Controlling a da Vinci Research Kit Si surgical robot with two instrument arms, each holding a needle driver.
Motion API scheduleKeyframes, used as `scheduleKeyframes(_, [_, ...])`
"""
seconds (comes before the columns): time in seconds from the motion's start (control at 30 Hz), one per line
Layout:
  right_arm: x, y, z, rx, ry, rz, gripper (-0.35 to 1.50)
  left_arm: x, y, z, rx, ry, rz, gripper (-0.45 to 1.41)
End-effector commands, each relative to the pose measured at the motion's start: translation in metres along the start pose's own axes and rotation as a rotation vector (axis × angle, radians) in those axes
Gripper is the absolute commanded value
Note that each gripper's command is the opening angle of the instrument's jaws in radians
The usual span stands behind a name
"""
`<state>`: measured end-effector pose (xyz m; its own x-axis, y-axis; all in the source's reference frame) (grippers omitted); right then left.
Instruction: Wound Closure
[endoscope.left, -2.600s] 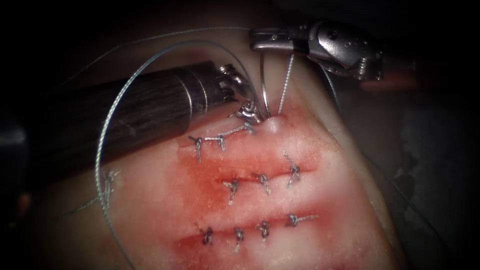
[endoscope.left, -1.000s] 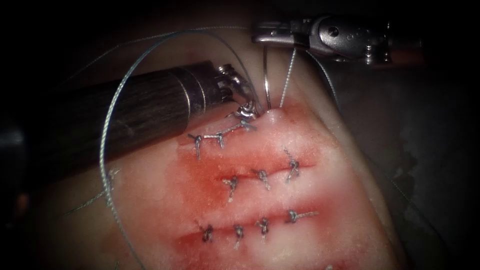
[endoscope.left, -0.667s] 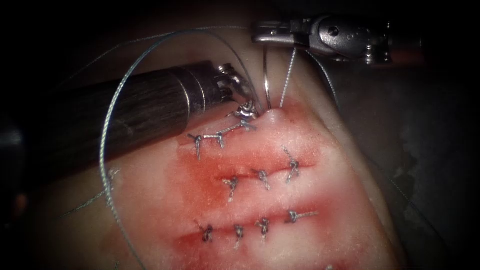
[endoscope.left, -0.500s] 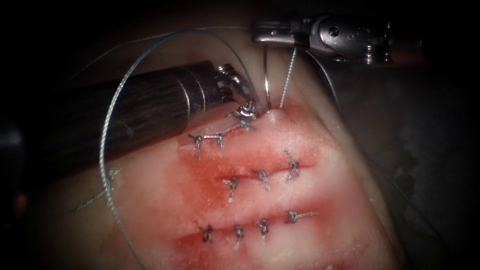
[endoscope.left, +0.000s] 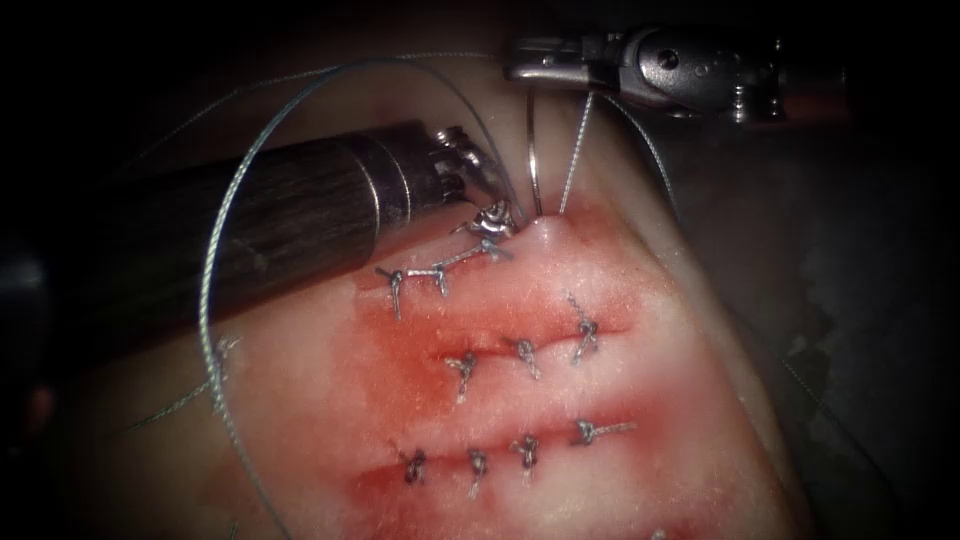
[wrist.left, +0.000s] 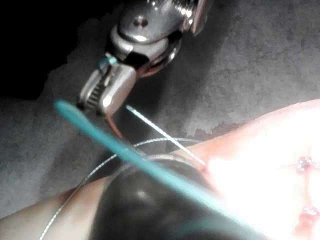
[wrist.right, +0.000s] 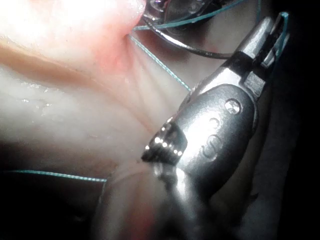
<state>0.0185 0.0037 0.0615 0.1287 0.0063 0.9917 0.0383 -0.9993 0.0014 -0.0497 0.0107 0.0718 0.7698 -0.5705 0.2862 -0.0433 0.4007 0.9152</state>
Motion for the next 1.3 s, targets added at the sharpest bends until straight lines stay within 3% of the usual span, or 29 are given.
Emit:
scheduleKeyframes(0.03, [0.0003,-0.0007,0.0008,0.000,-0.004,-0.005,-0.35,-0.0012,0.0005,-0.0006,-0.004,-0.003,0.004,-0.45])
scheduleKeyframes(1.3, [0.0001,-0.0006,0.0007,0.001,-0.008,0.055,-0.35,-0.0012,0.0004,-0.0007,-0.005,-0.001,0.005,-0.45])
